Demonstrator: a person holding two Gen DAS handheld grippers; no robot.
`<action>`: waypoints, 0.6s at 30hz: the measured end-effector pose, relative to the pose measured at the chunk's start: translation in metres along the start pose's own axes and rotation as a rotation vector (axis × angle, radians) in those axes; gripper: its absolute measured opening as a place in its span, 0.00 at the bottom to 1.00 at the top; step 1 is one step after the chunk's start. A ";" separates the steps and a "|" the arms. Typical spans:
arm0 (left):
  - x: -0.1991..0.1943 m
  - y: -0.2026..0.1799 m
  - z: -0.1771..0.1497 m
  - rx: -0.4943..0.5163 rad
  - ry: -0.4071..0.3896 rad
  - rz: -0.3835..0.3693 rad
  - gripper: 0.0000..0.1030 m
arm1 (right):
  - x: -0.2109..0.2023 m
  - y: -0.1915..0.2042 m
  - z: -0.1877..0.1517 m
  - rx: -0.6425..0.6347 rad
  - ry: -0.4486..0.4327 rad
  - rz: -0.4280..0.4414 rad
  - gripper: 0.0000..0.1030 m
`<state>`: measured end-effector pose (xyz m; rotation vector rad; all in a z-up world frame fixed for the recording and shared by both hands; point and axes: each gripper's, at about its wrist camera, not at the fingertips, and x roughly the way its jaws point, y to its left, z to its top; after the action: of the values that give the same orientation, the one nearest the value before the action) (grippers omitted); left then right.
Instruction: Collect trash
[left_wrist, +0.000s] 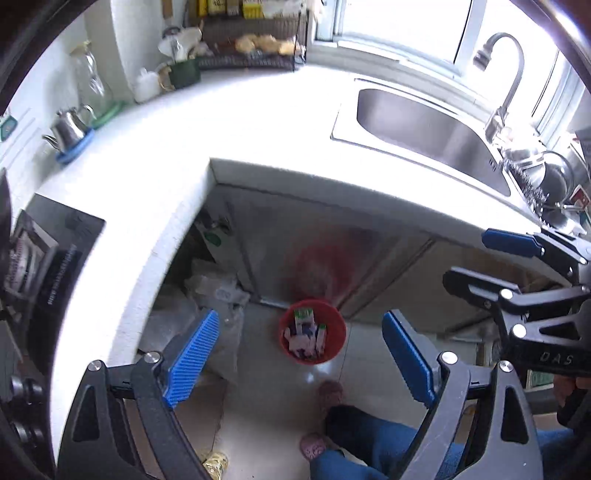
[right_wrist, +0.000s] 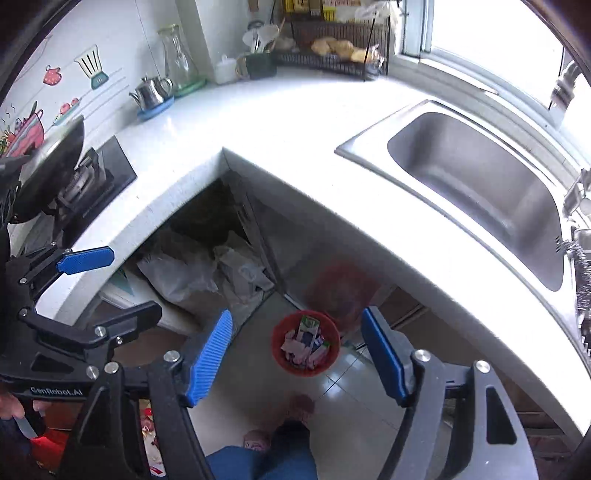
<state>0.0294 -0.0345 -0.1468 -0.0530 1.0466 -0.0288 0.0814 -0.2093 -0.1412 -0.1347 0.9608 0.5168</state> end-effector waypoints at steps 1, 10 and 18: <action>-0.009 0.001 0.000 -0.001 -0.017 0.001 0.86 | -0.008 0.001 0.000 0.004 -0.012 0.001 0.74; -0.084 0.002 -0.001 0.003 -0.162 0.011 0.87 | -0.075 0.026 0.000 0.017 -0.139 -0.045 0.87; -0.152 0.001 -0.014 0.007 -0.261 0.015 0.87 | -0.124 0.043 -0.008 0.032 -0.252 -0.093 1.00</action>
<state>-0.0585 -0.0268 -0.0226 -0.0416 0.7855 -0.0115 -0.0024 -0.2194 -0.0404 -0.0823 0.7126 0.4210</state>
